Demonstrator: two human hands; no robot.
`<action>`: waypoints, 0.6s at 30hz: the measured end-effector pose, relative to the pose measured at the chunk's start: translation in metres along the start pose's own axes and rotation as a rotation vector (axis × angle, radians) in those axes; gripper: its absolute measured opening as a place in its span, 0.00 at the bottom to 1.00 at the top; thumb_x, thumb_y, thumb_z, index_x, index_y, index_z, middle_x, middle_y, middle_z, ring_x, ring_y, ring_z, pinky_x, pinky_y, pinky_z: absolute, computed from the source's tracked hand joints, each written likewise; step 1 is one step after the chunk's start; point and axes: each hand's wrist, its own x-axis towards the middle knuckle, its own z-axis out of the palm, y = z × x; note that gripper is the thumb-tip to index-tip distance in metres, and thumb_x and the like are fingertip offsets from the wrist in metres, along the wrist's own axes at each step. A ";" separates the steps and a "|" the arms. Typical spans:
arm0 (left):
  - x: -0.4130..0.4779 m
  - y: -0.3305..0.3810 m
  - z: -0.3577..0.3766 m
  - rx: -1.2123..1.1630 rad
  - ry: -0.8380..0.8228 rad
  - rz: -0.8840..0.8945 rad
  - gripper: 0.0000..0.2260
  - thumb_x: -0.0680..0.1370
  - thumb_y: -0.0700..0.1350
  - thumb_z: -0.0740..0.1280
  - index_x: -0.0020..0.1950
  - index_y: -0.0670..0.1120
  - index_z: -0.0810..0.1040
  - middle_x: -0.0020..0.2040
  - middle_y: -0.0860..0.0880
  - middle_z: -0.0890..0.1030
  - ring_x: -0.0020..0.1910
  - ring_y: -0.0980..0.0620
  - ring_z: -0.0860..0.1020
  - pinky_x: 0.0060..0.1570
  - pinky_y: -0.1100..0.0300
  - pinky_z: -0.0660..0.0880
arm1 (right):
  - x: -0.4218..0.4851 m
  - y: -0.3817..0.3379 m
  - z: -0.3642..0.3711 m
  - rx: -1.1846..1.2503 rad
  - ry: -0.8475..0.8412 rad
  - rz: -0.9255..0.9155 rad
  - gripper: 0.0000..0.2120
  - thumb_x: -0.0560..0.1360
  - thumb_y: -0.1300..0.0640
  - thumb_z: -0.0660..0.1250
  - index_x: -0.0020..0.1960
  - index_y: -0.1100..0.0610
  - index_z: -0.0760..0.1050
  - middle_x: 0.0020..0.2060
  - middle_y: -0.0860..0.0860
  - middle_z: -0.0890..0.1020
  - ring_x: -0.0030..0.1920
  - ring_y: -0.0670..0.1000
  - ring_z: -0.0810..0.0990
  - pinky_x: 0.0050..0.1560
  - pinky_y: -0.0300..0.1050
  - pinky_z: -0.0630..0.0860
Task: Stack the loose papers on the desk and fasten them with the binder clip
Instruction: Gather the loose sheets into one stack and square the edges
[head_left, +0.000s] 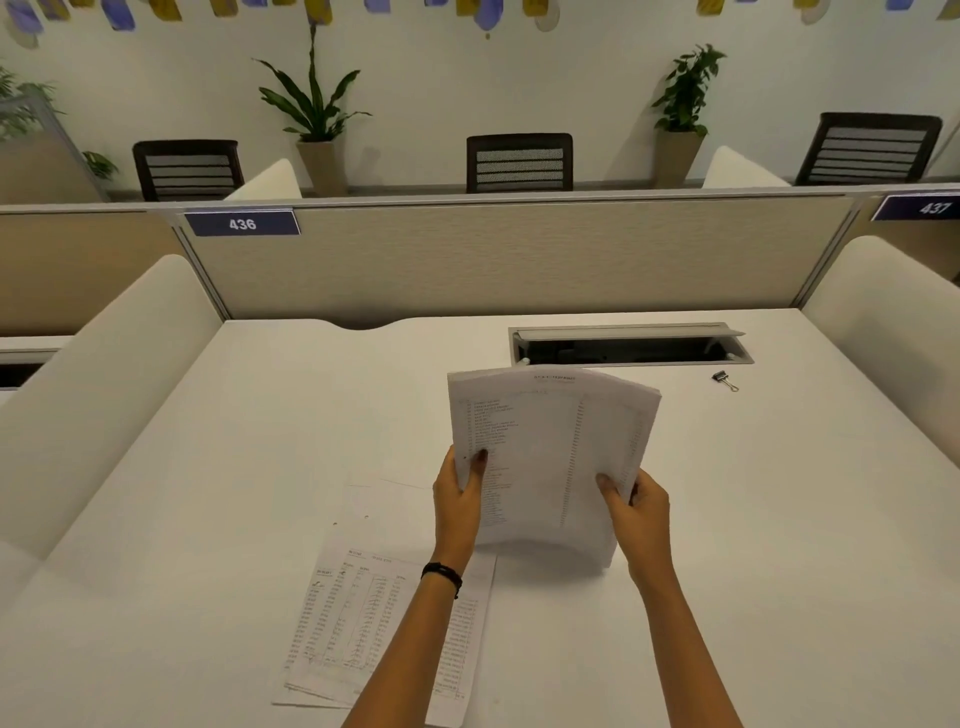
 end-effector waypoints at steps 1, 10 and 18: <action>0.002 0.001 -0.001 0.001 -0.001 -0.004 0.08 0.78 0.48 0.60 0.57 0.51 0.73 0.53 0.50 0.80 0.50 0.49 0.80 0.45 0.57 0.81 | 0.000 -0.003 -0.001 0.004 -0.014 -0.011 0.06 0.75 0.60 0.66 0.51 0.60 0.76 0.48 0.55 0.81 0.47 0.55 0.80 0.41 0.39 0.78; 0.012 -0.013 -0.016 0.183 -0.035 -0.006 0.05 0.78 0.50 0.61 0.48 0.50 0.74 0.47 0.49 0.81 0.45 0.45 0.81 0.41 0.55 0.81 | -0.003 0.010 -0.003 0.010 -0.122 0.067 0.10 0.76 0.58 0.64 0.57 0.57 0.75 0.51 0.52 0.81 0.47 0.50 0.82 0.40 0.41 0.82; 0.004 -0.054 -0.036 0.320 -0.088 -0.109 0.11 0.77 0.44 0.64 0.59 0.50 0.76 0.47 0.54 0.80 0.42 0.55 0.79 0.39 0.68 0.78 | -0.017 0.052 0.009 0.011 -0.051 0.223 0.16 0.77 0.61 0.62 0.64 0.57 0.69 0.60 0.57 0.78 0.54 0.56 0.79 0.53 0.53 0.78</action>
